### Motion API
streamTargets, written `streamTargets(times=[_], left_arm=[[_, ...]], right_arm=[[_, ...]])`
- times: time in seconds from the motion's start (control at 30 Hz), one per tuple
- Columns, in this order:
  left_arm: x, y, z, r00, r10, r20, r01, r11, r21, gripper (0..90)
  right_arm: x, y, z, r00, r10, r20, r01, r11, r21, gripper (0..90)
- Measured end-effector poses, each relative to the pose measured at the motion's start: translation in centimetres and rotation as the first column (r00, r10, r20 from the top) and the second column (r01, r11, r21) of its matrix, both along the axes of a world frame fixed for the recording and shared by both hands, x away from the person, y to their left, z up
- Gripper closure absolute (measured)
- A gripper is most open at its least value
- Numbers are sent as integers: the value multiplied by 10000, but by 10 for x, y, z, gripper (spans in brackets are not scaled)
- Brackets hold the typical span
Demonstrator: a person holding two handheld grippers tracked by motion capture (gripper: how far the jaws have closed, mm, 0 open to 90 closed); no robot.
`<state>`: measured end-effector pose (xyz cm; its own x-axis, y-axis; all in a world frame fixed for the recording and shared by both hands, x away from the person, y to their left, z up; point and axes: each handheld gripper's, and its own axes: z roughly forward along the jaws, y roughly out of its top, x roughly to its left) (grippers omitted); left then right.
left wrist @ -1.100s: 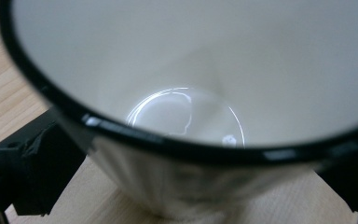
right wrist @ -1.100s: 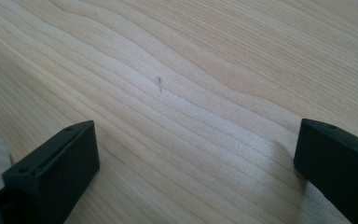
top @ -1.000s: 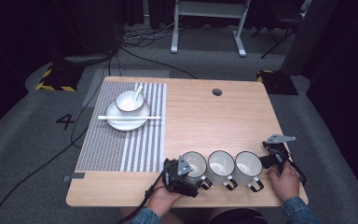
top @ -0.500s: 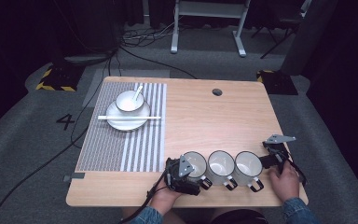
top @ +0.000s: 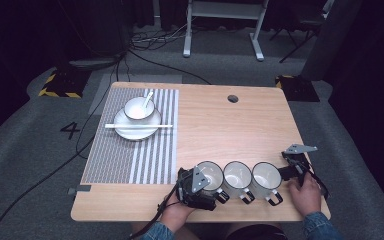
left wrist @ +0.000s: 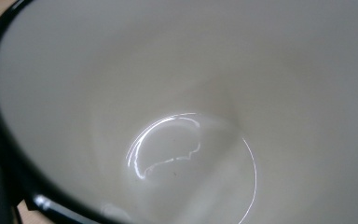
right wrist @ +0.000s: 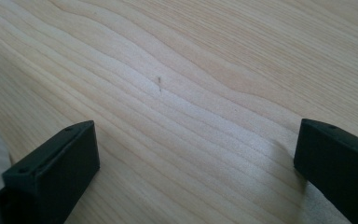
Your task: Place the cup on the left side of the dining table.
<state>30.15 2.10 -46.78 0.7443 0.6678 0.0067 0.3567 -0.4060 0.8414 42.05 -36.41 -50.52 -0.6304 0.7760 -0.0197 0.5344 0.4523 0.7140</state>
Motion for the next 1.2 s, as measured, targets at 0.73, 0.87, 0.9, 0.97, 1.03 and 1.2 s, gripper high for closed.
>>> streamTargets(times=[0.73, 0.87, 0.9, 0.97, 1.03, 1.2], left_arm=[[2, 23, 30, 9959, 818, 387, -784, 9935, -829, 32], [3, 27, 34, 9931, 974, 646, -924, 9927, -772, 32], [4, 28, 35, 9922, 1038, 688, -988, 9925, -725, 32], [5, 30, 36, 9901, 1191, 736, -1145, 9914, -641, 32], [7, 34, 37, 9877, 1357, 781, -1311, 9895, -610, 32], [11, 43, 40, 9780, 1854, 953, -1811, 9821, -526, 32]], right_arm=[[-1, 0, 0, 10000, -43, -7, 43, 10000, -12, 2], [-1, 0, 0, 10000, -71, 2, 71, 10000, -4, 2], [-1, 0, 0, 10000, -71, 2, 71, 10000, -5, 2], [-1, 0, 0, 10000, -73, 4, 73, 10000, -6, 2], [-1, 0, 0, 10000, -76, 1, 76, 10000, -1, 2], [-1, 0, 0, 9999, -104, -27, 105, 9999, 16, 2]])
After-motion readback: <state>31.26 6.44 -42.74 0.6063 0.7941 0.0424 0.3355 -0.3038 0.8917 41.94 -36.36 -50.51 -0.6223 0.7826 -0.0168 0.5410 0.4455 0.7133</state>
